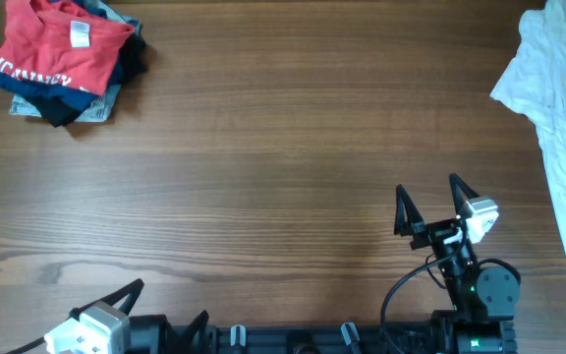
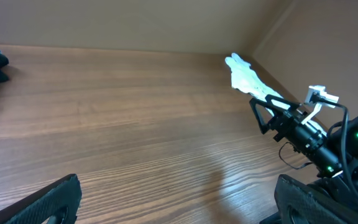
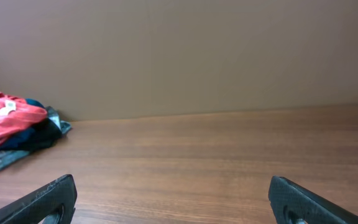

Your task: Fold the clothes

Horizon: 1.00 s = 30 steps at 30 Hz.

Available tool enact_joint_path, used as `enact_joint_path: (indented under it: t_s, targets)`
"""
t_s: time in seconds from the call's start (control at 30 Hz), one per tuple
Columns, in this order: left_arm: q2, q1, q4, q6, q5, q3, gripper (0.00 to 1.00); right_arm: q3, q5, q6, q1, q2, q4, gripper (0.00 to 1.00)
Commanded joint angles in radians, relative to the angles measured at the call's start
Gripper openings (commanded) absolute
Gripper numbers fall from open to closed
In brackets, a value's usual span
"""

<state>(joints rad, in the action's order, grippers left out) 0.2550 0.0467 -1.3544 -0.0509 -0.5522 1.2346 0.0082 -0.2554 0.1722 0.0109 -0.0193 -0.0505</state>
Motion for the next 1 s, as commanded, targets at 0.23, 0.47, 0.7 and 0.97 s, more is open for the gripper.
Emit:
enact_joint_path:
  t_s: [0.23,0.47,0.7,0.97]
  targets:
    - [-0.006,-0.006,0.003,-0.01,-0.016,-0.002,1.0,-0.003,0.016,-0.192,-0.004,0.016,0.031,1.0]
    - [-0.006,-0.006,0.003,-0.01,-0.016,-0.002,1.0,-0.003,0.016,-0.192,-0.004,0.016,0.031,1.0]
    - [-0.006,-0.006,0.003,-0.01,-0.015,-0.003,1.0,-0.003,0.016,-0.192,-0.004,0.016,0.031,0.99]
    - [-0.006,-0.006,0.0,-0.011,-0.018,-0.003,1.0,-0.003,0.016,-0.192,-0.004,0.016,0.031,1.0]
